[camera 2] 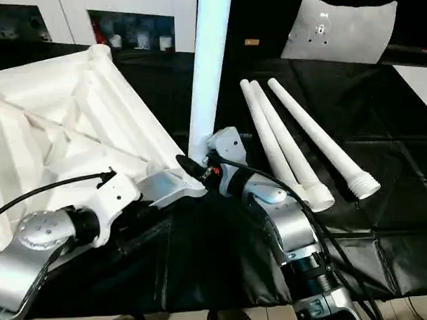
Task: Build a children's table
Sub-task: Insert table leg to table base
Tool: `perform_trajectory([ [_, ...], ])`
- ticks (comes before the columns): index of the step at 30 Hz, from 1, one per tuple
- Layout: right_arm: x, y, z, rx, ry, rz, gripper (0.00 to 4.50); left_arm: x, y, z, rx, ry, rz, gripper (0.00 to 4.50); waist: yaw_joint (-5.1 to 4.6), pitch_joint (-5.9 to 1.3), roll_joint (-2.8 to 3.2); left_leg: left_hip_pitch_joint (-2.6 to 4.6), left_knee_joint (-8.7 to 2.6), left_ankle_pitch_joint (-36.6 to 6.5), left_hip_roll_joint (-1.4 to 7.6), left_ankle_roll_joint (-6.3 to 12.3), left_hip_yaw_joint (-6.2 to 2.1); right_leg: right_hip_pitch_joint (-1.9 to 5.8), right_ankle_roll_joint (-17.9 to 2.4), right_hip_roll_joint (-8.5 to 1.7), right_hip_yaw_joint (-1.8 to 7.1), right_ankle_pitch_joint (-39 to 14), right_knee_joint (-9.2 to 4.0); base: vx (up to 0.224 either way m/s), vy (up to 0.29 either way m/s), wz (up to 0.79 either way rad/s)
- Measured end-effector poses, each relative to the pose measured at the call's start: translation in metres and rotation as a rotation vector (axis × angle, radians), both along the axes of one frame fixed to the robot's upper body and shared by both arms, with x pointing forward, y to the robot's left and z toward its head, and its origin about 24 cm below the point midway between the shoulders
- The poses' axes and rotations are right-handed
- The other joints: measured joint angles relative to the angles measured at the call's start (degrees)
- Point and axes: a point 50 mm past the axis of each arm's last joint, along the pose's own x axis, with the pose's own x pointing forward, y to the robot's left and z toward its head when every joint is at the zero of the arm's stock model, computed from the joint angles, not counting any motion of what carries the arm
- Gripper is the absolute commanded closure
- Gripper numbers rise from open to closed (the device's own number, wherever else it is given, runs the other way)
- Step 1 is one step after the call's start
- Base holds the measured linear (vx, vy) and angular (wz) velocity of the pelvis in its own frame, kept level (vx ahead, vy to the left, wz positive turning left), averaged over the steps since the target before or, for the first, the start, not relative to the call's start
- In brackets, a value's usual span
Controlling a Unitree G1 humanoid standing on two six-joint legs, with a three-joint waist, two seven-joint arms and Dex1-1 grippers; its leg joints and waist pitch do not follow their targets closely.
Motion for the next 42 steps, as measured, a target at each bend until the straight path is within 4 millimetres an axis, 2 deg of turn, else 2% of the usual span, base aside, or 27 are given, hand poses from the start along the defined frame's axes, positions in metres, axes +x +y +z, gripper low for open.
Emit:
perform_trajectory([
  [6, 0.000, -0.001, 0.000, 0.009, 0.002, -0.005, 2.61, 0.001, 0.000, 0.000, 0.001, -0.003, -0.007, 4.50, 0.07, 0.02, 0.10, -0.01, -0.01, 0.0, -0.01, 0.00, 0.00, 0.02, 0.0, 0.00, 0.02, 0.0, -0.01, 0.000, 0.000, 0.00],
  [7, 0.001, -0.001, 0.000, 0.010, 0.003, -0.006, 2.05, 0.001, 0.000, 0.000, 0.003, -0.004, -0.009, 4.50, 0.09, 0.02, 0.10, -0.01, -0.01, 0.0, -0.01, 0.00, 0.00, 0.02, 0.0, 0.00, 0.02, 0.0, -0.01, 0.000, 0.000, 0.00],
  [8, 0.001, -0.001, -0.003, 0.008, 0.015, -0.008, 1.91, 0.002, -0.001, 0.000, 0.004, -0.006, -0.013, 4.50, 0.18, 0.03, 0.10, -0.01, -0.01, 0.0, -0.01, 0.00, 0.00, 0.01, 0.0, 0.00, 0.02, 0.0, -0.01, 0.000, 0.000, 0.00],
  [9, 0.001, -0.003, -0.010, 0.001, 0.047, -0.019, 1.85, 0.003, -0.002, 0.000, 0.004, -0.008, -0.018, 4.50, 0.29, 0.06, 0.12, -0.06, 0.00, 0.0, -0.01, 0.00, -0.01, -0.01, 0.0, 0.00, 0.02, 0.0, -0.01, 0.000, 0.000, 0.00],
  [14, 0.002, -0.007, -0.013, -0.006, 0.056, -0.023, 1.54, 0.005, -0.004, 0.002, -0.002, -0.022, -0.040, 4.50, 0.79, 0.41, 0.68, -0.23, 0.08, 0.0, -0.02, 0.02, 0.01, -0.05, 0.0, 0.00, 0.05, 0.0, 0.01, 0.000, 0.000, 0.00],
  [17, 0.001, -0.009, -0.015, -0.012, 0.062, -0.020, 1.19, 0.006, -0.004, 0.003, -0.008, -0.023, -0.055, 4.50, 1.32, 0.51, 0.85, -0.22, 0.08, 0.0, -0.02, 0.02, 0.01, -0.05, -0.3, 0.01, 0.05, 0.2, 0.02, 0.000, 0.000, 0.00],
  [19, -0.004, -0.013, -0.025, -0.029, 0.100, -0.027, 1.05, 0.006, -0.006, 0.004, -0.010, -0.029, -0.071, 4.50, 1.58, 0.68, 1.08, -0.37, 0.10, 0.0, -0.01, 0.01, 0.01, -0.18, -0.3, 0.02, 0.04, 0.3, 0.07, 0.000, 0.000, 0.00],
  [20, -0.005, -0.014, -0.025, -0.029, 0.094, -0.022, 0.92, 0.007, -0.005, 0.005, -0.010, -0.032, -0.083, 4.50, 1.57, 0.74, 1.30, -0.38, 0.10, 0.0, -0.01, 0.02, 0.04, -0.19, -0.5, 0.02, 0.06, 0.6, 0.08, 0.000, 0.000, 0.00],
  [29, -0.013, -0.026, -0.024, -0.035, 0.087, 0.015, 0.26, 0.014, -0.005, 0.007, 0.002, -0.050, -0.145, 4.50, 2.03, 0.83, 1.53, -0.72, 0.22, 0.1, 0.08, 0.20, 0.04, -0.31, -0.6, 0.07, 0.00, 0.8, 0.10, 0.000, 0.000, 0.00],
  [30, -0.015, -0.031, -0.025, -0.038, 0.087, 0.019, 0.06, 0.016, -0.004, 0.007, 0.005, -0.052, -0.156, 4.50, 2.09, 0.84, 1.55, -0.75, 0.24, 0.1, 0.08, 0.18, 0.04, -0.32, -0.6, 0.07, -0.01, 0.8, 0.10, 0.000, 0.000, 0.00],
  [34, -0.022, -0.046, -0.025, -0.032, 0.088, 0.039, 0.06, 0.022, 0.000, 0.008, 0.019, -0.064, -0.191, 4.50, 1.92, 0.93, 1.70, -0.76, 0.31, 0.1, 0.09, 0.19, 0.04, -0.32, -0.6, 0.07, -0.01, 0.9, 0.13, 0.000, 0.000, 0.00],
  [37, -0.030, -0.057, -0.035, -0.060, 0.148, 0.077, 0.06, 0.028, 0.006, 0.010, 0.035, -0.082, -0.211, 4.50, 1.69, 1.00, 1.78, -0.92, 0.39, 0.2, 0.13, 0.23, 0.04, -0.47, -0.5, 0.08, -0.03, 1.1, 0.14, 0.000, 0.000, 0.00],
  [39, -0.030, -0.060, -0.033, -0.070, 0.145, 0.106, 0.06, 0.032, 0.008, 0.011, 0.038, -0.088, -0.228, 4.50, 1.49, 1.12, 1.98, -1.00, 0.51, 0.2, 0.13, 0.35, 0.04, -0.51, -0.6, 0.08, -0.03, 1.1, 0.15, 0.000, 0.000, 0.00],
  [42, -0.028, -0.070, -0.024, -0.091, 0.120, 0.136, 0.06, 0.036, 0.010, 0.012, 0.047, -0.094, -0.266, 4.50, 1.48, 1.14, 1.96, -1.08, 0.62, 0.3, 0.15, 0.58, 0.04, -0.54, -0.6, 0.08, -0.03, 1.1, 0.18, 0.000, 0.000, 0.00],
])
